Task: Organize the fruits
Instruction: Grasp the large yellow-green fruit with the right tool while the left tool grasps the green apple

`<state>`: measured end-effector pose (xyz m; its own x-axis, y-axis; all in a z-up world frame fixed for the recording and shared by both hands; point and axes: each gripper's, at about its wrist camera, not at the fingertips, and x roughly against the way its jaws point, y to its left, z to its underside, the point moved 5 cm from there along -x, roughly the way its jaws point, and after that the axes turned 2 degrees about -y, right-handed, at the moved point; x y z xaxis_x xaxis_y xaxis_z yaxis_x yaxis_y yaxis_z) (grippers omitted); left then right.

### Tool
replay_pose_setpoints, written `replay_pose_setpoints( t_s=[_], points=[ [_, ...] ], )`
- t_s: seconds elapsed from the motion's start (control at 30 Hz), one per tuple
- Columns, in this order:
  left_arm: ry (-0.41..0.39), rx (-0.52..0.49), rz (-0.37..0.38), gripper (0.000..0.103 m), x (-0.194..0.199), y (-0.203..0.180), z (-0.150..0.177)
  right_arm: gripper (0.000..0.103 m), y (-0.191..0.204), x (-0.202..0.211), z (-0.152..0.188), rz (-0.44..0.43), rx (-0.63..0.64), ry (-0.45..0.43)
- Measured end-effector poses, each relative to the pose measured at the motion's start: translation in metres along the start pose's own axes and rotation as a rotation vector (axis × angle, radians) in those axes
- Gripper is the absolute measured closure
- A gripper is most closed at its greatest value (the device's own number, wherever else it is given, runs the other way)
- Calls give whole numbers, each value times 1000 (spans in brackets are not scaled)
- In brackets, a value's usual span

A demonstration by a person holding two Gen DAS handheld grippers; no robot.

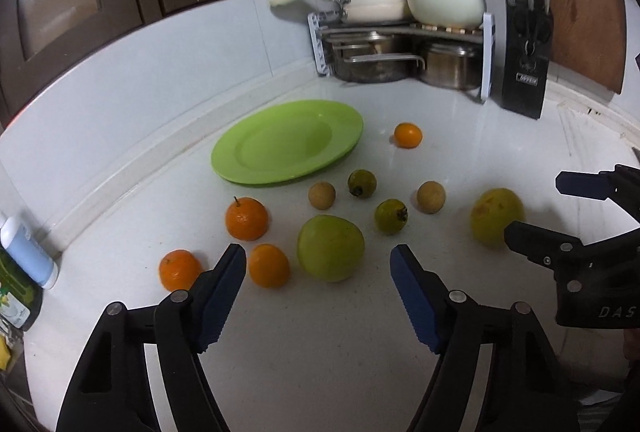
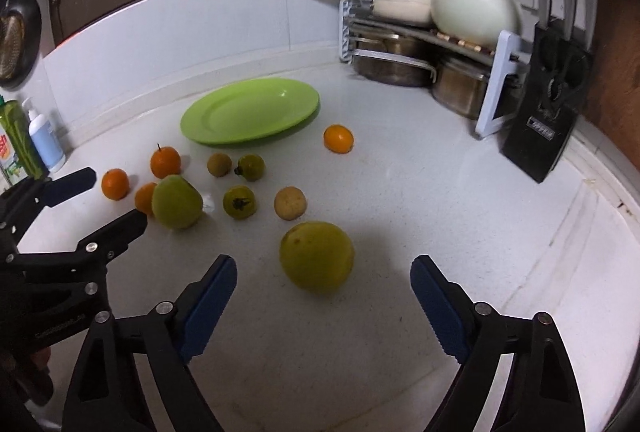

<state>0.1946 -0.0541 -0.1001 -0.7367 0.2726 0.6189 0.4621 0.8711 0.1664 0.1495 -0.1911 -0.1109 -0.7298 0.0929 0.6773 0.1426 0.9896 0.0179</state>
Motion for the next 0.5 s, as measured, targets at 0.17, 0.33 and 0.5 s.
replay_pose_setpoints(
  t_s=[0.17, 0.33, 0.5],
  points=[
    [33, -14, 14, 32, -21, -3, 0, 23, 0, -18, 2, -32, 5, 46],
    [58, -22, 33, 37, -36, -5, 0, 27, 0, -30, 1, -50, 4, 71],
    [89, -34, 43, 42, -48, -6, 0, 34, 1, -40, 1, -69, -9, 100]
  ],
)
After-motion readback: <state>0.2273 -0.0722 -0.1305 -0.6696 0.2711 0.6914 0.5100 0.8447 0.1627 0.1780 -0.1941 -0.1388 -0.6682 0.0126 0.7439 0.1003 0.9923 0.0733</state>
